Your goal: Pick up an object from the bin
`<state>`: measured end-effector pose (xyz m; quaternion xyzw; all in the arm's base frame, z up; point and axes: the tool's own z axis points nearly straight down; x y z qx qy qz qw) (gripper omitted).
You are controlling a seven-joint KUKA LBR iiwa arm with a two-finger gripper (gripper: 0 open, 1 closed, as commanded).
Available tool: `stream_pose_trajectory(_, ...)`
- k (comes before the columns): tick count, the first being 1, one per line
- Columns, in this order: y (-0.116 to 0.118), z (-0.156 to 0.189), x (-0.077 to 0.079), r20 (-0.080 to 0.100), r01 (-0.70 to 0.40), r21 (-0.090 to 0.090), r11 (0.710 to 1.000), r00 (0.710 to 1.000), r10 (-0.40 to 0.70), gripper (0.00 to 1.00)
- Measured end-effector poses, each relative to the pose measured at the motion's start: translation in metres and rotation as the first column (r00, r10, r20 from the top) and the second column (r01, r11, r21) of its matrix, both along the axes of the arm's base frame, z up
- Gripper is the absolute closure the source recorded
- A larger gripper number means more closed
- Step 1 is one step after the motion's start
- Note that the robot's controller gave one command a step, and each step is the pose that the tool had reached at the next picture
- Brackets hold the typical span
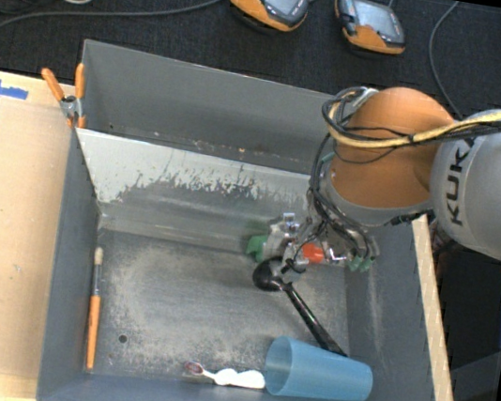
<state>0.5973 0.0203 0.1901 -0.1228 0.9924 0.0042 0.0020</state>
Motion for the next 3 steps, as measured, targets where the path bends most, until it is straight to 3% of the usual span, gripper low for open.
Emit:
stream_pose_trajectory(1, 0.006, 0.025, 0.015, -0.006, -0.030, 0.002, 1.000, 1.000, 0.030, 1.00)
stream_pose_trajectory(2, -0.022, -0.047, -0.001, -0.013, -0.044, 0.003, 0.999, 0.999, 0.044, 1.00)
stream_pose_trajectory(3, -0.021, -0.046, 0.003, -0.007, -0.081, 0.002, 0.997, 0.997, 0.081, 1.00)
